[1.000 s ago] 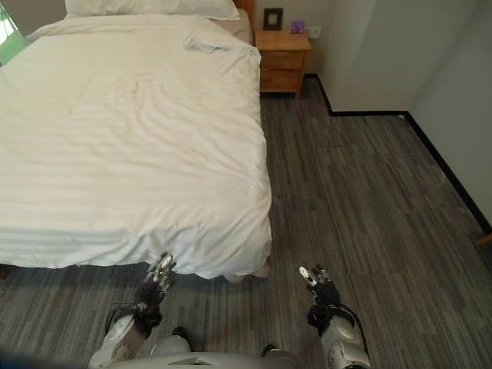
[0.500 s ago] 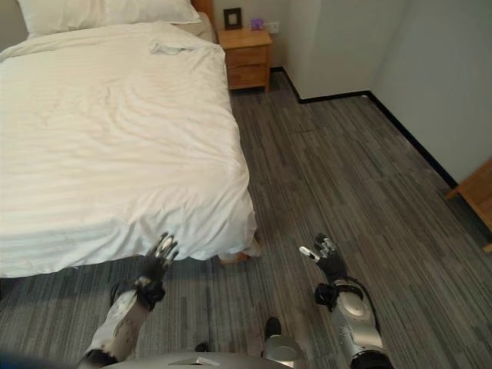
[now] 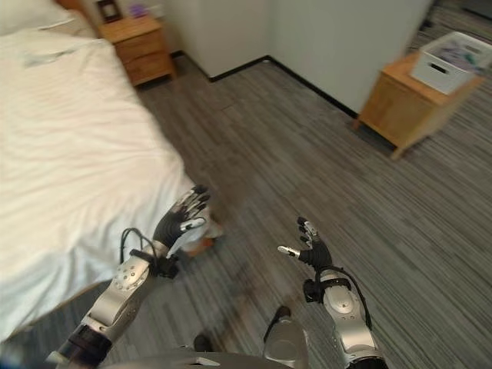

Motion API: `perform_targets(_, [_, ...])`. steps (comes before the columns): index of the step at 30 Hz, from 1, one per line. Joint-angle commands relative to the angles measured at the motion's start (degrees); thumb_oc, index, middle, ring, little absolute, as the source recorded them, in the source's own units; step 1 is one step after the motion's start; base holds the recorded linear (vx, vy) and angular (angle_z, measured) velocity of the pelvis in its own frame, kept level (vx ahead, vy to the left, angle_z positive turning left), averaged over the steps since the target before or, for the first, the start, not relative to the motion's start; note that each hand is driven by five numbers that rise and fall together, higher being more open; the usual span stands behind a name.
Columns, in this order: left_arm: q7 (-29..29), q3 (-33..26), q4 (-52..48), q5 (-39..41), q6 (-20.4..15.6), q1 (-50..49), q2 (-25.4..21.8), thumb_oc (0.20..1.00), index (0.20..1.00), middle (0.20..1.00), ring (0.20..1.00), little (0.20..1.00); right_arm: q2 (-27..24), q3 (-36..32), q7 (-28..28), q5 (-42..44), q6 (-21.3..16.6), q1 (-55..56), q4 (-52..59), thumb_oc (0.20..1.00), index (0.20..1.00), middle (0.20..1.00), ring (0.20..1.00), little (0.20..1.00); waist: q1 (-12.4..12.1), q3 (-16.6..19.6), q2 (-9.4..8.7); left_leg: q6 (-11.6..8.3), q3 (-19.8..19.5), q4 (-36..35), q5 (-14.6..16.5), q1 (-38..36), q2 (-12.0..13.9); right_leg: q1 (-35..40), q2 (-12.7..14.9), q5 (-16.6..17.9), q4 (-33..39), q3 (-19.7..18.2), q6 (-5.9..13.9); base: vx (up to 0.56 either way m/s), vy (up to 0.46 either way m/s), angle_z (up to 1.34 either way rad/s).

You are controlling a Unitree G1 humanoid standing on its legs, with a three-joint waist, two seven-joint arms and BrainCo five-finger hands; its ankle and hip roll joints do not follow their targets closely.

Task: Making the bed.

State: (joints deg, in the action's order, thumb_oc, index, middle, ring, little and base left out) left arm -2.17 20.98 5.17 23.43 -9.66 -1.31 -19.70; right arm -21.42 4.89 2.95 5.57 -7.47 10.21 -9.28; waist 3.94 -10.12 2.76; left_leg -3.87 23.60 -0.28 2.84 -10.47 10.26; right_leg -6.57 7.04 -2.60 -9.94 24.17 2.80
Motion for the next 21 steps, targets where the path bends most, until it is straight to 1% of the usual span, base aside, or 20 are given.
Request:
perform_targets(1, [1.5, -0.3, -2.2, -0.9, -2.2, 3.4, 1.6, 1.0, 1.0, 1.0, 1.0, 1.0, -1.8, -1.4, 1.3, 1.2, -2.0, -0.9, 5.0, 1.0, 1.0, 1.0, 1.0, 1.0, -0.4, -1.0, -2.8, -2.48, -4.3, 19.6, -0.8, 5.1, 0.5, 8.9, 0.2, 3.3, 11.5, -3.0, 3.18, 0.1, -0.197, -0.95])
perform_targets(2, [1.5, -0.3, -2.2, -0.9, -2.2, 3.4, 1.6, 1.0, 1.0, 1.0, 1.0, 1.0, -1.8, -1.4, 1.3, 1.2, -2.0, -0.9, 5.0, 1.0, 1.0, 1.0, 1.0, 1.0, -0.4, -1.0, -2.73, -2.5, -4.4, 19.8, -0.8, 5.2, 0.6, 8.9, 0.2, 3.3, 11.5, -2.9, 3.16, 0.09, -0.221, -0.82])
perform_targets(3, [2.7, -0.5, -1.6, -1.1, -2.0, 4.1, 2.0, 1.0, 1.0, 1.0, 1.0, 1.0, -2.6, -1.4, 2.1, 1.4, -2.1, -1.3, 5.0, 1.0, 1.0, 1.0, 1.0, 1.0, -0.9, -2.2, -3.03, -3.83, -6.7, 28.0, -5.8, 8.4, 2.1, 10.4, -0.8, 2.6, 12.6, -4.2, 1.49, 0.07, -0.216, -0.69])
perform_targets(4, [4.3, -0.6, -1.4, -2.0, -2.1, 4.3, 2.6, 1.0, 1.0, 1.0, 1.0, 1.0, -3.4, -1.1, 1.9, 1.2, -1.8, -1.4, 6.3, 1.0, 1.0, 1.0, 1.0, 1.0, -2.1, -4.2, -4.32, -4.17, -10.9, 39.8, -7.5, 13.8, 1.7, 12.5, -1.0, 2.0, 13.5, -6.0, 0.04, 0.11, -0.234, -0.77])
perform_targets(5, [5.3, -1.1, -1.2, -3.0, -2.2, 3.9, 2.7, 1.0, 1.0, 1.0, 1.0, 1.0, -4.0, -1.0, 2.1, 0.9, -1.7, -1.6, 6.2, 1.0, 1.0, 1.0, 1.0, 1.0, -3.0, -4.9, -4.74, -3.9, -12.0, 42.3, -6.0, 16.0, 0.7, 13.3, -0.9, 1.6, 13.7, -7.3, -0.05, 0.12, -0.113, -0.92])
perform_targets(6, [6.0, -1.6, -1.7, -4.0, -2.5, 3.4, 2.5, 1.0, 1.0, 1.0, 1.0, 1.0, -4.1, -0.8, 1.9, 0.5, -1.4, -1.6, 6.6, 1.0, 1.0, 1.0, 1.0, 1.0, -3.8, -5.2, -4.66, -3.38, -13.0, 41.9, -4.8, 17.9, -0.5, 13.8, -0.9, 1.3, 14.0, -9.2, 0.09, 0.08, 0.0, -1.13])
perform_targets(7, [6.0, -1.6, -1.7, -4.1, -2.5, 3.4, 2.5, 1.0, 1.0, 1.0, 1.0, 1.0, -4.1, -0.8, 1.9, 0.5, -1.4, -1.6, 6.7, 1.0, 1.0, 1.0, 1.0, 1.0, -3.8, -5.1, -4.88, -3.23, -12.7, 41.6, -5.2, 17.9, -0.7, 13.5, -0.6, 1.4, 14.0, -9.3, 0.13, 0.15, 0.045, -1.46])
perform_targets(8, [7.4, -2.4, -2.5, -6.4, -3.2, 2.5, 2.2, 1.0, 1.0, 1.0, 1.0, 1.0, -4.6, -0.5, 1.6, -0.4, -1.7, -1.1, 7.8, 1.0, 1.0, 1.0, 1.0, 1.0, -5.6, -5.6, -4.72, -3.05, -14.4, 37.4, -4.5, 21.4, -3.1, 14.5, -0.4, 0.9, 14.4, -11.8, 0.64, 0.21, 0.041, -1.26])
perform_targets(9, [7.7, -2.5, -2.4, -6.7, -3.4, 2.4, 2.3, 1.0, 1.0, 1.0, 1.0, 1.0, -4.8, -0.3, 1.7, -0.7, -1.8, -1.2, 7.8, 1.0, 1.0, 1.0, 1.0, 1.0, -6.2, -5.4, -4.45, -2.96, -14.5, 33.4, -4.5, 21.8, -2.8, 15.0, -0.7, 0.5, 14.6, -12.5, 1.07, 0.22, 0.039, -0.98])
perform_targets(10, [7.8, -2.4, -2.4, -6.7, -3.4, 2.4, 2.3, 1.0, 1.0, 1.0, 1.0, 1.0, -4.8, -0.3, 1.7, -0.7, -1.8, -1.1, 7.8, 1.0, 1.0, 1.0, 1.0, 1.0, -6.4, -5.5, -4.58, -2.95, -14.2, 33.0, -4.6, 21.3, -3.0, 15.2, -0.5, 0.4, 14.6, -12.7, 1.12, 0.44, 0.126, -0.7])
perform_targets(11, [8.8, -2.8, -1.8, -7.9, -3.1, 2.3, 2.4, 1.0, 1.0, 1.0, 1.0, 1.0, -4.5, 0.6, 2.4, -0.2, -2.0, -2.3, 6.3, 1.0, 1.0, 1.0, 1.0, 1.0, -7.2, -4.4, -3.01, -2.28, -12.7, 15.3, -4.4, 21.1, -1.7, 16.7, -1.3, -1.4, 14.9, -12.8, 2.82, 0.36, 0.113, -0.57])
perform_targets(12, [8.8, -2.8, -1.7, -7.9, -3.1, 2.3, 2.5, 1.0, 1.0, 1.0, 1.0, 1.0, -4.5, 0.7, 2.4, -0.2, -2.1, -2.3, 6.2, 1.0, 1.0, 1.0, 1.0, 1.0, -7.3, -4.5, -3.3, -2.26, -12.4, 14.1, -4.9, 20.3, -2.2, 16.8, -0.9, -1.5, 14.9, -12.9, 2.92, 0.51, 0.176, -0.38])
perform_targets(13, [9.2, -2.9, -1.4, -7.9, -3.0, 2.2, 2.6, 1.0, 1.0, 1.0, 1.0, 1.0, -4.4, 1.2, 2.8, -0.5, -2.1, -2.8, 5.5, 1.0, 1.0, 1.0, 1.0, 1.0, -8.1, -4.2, -2.38, -2.65, -12.9, 8.5, -7.7, 21.0, -2.0, 17.9, -1.7, -2.5, 14.9, -13.2, 3.28, 0.32, 0.1, -0.18])
perform_targets(14, [9.3, -2.7, -1.2, -7.7, -3.0, 1.9, 2.8, 1.0, 1.0, 1.0, 1.0, 1.0, -4.2, 1.4, 3.2, -0.5, -2.1, -3.0, 5.0, 1.0, 1.0, 1.0, 1.0, 1.0, -8.8, -4.0, -1.86, -3.2, -13.7, 3.2, -10.6, 21.1, -1.9, 18.9, -2.1, -3.3, 14.9, -13.2, 3.59, 0.49, 0.151, -0.12])
perform_targets(15, [9.6, -2.6, -0.9, -7.4, -2.9, 1.6, 3.2, 1.0, 1.0, 1.0, 1.0, 1.0, -4.3, 1.5, 3.7, -0.6, -2.2, -3.1, 4.2, 1.0, 1.0, 1.0, 1.0, 1.0, -9.4, -4.1, -1.8, -3.95, -13.7, -0.9, -12.5, 22.6, -1.2, 20.5, -1.9, -4.5, 14.9, -12.8, 3.98, 0.43, 0.113, -0.21])
perform_targets(16, [9.6, -2.4, -0.9, -7.3, -2.9, 1.7, 3.3, 1.0, 1.0, 1.0, 1.0, 1.0, -4.2, 1.4, 3.9, -0.6, -2.1, -3.4, 4.1, 1.0, 1.0, 1.0, 1.0, 1.0, -9.3, -4.1, -1.94, -4.2, -12.9, -3.1, -13.0, 23.1, -1.0, 21.5, -1.4, -5.0, 14.9, -12.6, 4.18, 0.29, 0.078, -0.03])
perform_targets(17, [9.6, -2.5, -0.9, -7.3, -3.0, 1.7, 3.2, 1.0, 1.0, 1.0, 1.0, 1.0, -4.1, 1.5, 3.9, -0.6, -2.1, -3.4, 4.1, 1.0, 1.0, 1.0, 1.0, 1.0, -9.2, -4.1, -2.12, -4.18, -12.9, -3.2, -13.0, 23.0, -1.2, 21.6, -1.2, -5.2, 14.9, -12.4, 4.24, 0.54, 0.215, 0.03])
perform_targets(18, [9.7, -3.3, -1.0, -7.5, -2.7, 0.6, 3.1, 1.0, 1.0, 1.0, 1.0, 1.0, -3.9, 1.3, 4.0, -0.6, -1.9, -3.6, 4.4, 1.0, 1.0, 1.0, 1.0, 1.0, -9.3, -3.0, -1.57, -3.66, -6.7, -4.1, -13.9, 24.2, 1.0, 24.7, -0.8, -6.6, 14.9, -11.4, 5.88, 0.45, 0.19, 0.16])
perform_targets(20, [9.7, -3.4, -1.1, -7.5, -2.7, 0.5, 3.1, 1.0, 1.0, 1.0, 1.0, 1.0, -3.9, 1.3, 4.0, -0.6, -1.9, -3.5, 4.4, 1.0, 1.0, 1.0, 1.0, 1.0, -9.6, -3.0, -1.65, -3.66, -6.4, -4.1, -13.9, 24.0, 1.0, 24.7, -0.7, -6.6, 14.9, -11.7, 5.92, 0.33, 0.144, 0.2])
perform_targets(21, [10.0, -3.8, -1.2, -7.3, -2.4, -0.2, 3.0, 1.0, 1.0, 1.0, 1.0, 1.0, -3.2, 1.9, 3.8, -0.8, -1.7, -3.7, 4.5, 1.0, 1.0, 1.0, 1.0, 1.0, -9.9, -2.2, -1.59, -3.7, -6.2, -4.0, -15.9, 23.4, 1.2, 25.8, -0.4, -7.0, 14.9, -11.9, 6.48, 0.37, 0.154, 0.14])
